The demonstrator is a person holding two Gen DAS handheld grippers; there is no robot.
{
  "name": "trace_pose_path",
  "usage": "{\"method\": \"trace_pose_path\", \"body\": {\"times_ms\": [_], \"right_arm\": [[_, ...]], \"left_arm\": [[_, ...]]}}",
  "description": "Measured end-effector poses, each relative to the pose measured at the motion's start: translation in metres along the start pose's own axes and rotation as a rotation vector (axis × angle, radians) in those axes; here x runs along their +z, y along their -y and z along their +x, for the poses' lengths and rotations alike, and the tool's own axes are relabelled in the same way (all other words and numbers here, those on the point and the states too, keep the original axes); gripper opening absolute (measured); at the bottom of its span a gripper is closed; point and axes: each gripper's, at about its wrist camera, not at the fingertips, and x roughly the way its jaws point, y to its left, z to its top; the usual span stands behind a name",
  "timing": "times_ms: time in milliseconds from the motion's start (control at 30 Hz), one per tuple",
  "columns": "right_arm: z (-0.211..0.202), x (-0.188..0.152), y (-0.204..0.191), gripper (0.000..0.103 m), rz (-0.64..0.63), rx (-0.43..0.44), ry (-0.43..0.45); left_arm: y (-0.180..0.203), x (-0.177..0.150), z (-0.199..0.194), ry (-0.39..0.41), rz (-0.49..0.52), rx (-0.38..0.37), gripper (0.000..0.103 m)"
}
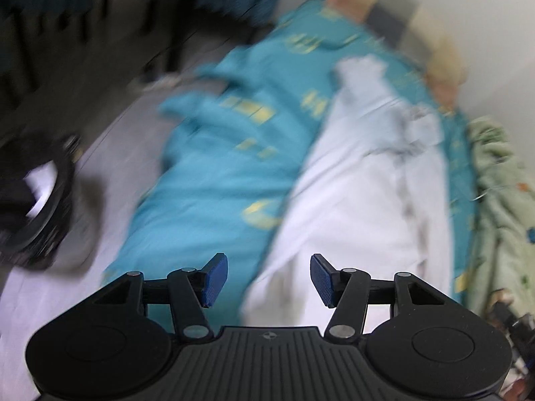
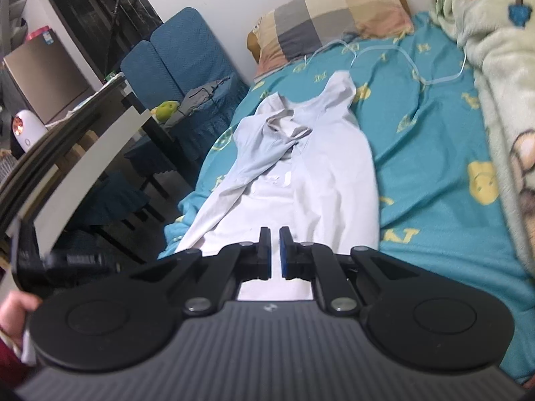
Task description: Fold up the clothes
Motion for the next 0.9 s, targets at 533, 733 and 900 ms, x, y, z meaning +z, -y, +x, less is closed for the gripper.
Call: {"method": "trace_pose_path", "body": {"times_ms": [533,733,900], "right_arm": [[0.003,0.016,0.03,0.009,0.091,0.035,-0.022],[0.003,0.017,0.037,0.009,0.125,0.061,-0.026],[-0.002,0.016,0.041,0.009,0.136,0.063,-0.023]], "left_arm": [[0.032,-0.053,0.034,-0.202,-0.007,0.192,0.048],[0.057,-0.068,0.037,-0.226,0.138,0.206,0.001],[0.092,-0.072,0.004,-0.149,0.398,0.26,0.0]]}}
